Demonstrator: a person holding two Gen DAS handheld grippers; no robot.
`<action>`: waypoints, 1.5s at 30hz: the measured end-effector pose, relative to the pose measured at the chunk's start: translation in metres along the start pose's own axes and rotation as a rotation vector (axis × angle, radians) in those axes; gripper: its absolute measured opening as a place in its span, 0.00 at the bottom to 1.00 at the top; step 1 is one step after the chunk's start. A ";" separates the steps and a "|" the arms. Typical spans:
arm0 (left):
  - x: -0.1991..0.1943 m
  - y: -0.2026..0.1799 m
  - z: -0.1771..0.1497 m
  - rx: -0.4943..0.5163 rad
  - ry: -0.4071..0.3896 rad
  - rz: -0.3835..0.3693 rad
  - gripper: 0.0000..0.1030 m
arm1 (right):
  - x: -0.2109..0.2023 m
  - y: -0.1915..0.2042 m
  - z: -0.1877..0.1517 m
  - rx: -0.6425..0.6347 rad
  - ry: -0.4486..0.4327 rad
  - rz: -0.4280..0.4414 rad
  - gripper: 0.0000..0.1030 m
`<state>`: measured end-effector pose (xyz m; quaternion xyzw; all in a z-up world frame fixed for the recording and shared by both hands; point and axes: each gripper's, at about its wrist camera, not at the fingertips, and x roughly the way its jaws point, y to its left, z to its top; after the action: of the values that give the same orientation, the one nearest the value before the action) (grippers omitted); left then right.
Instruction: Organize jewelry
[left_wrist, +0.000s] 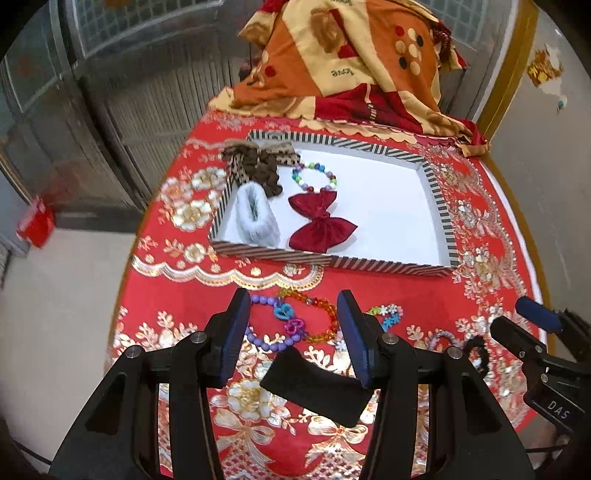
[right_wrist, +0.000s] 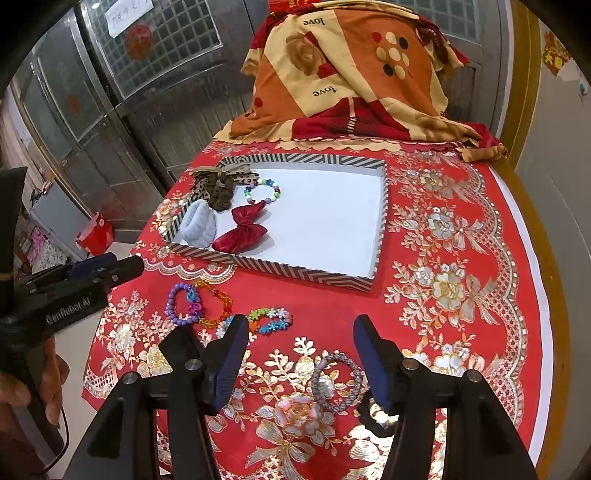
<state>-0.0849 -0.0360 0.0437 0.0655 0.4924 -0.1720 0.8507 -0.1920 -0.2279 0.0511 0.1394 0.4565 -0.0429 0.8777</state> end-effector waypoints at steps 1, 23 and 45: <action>0.002 0.006 0.001 -0.013 0.016 -0.012 0.47 | -0.001 -0.003 -0.001 0.004 -0.001 -0.003 0.55; 0.077 0.060 0.002 -0.217 0.259 -0.067 0.47 | 0.014 -0.085 -0.055 0.173 0.116 -0.035 0.56; 0.127 0.041 0.015 -0.241 0.379 -0.042 0.47 | 0.038 -0.086 -0.058 0.117 0.170 -0.010 0.56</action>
<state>0.0003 -0.0306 -0.0603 -0.0158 0.6616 -0.1143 0.7409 -0.2339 -0.2917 -0.0290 0.1910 0.5269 -0.0620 0.8259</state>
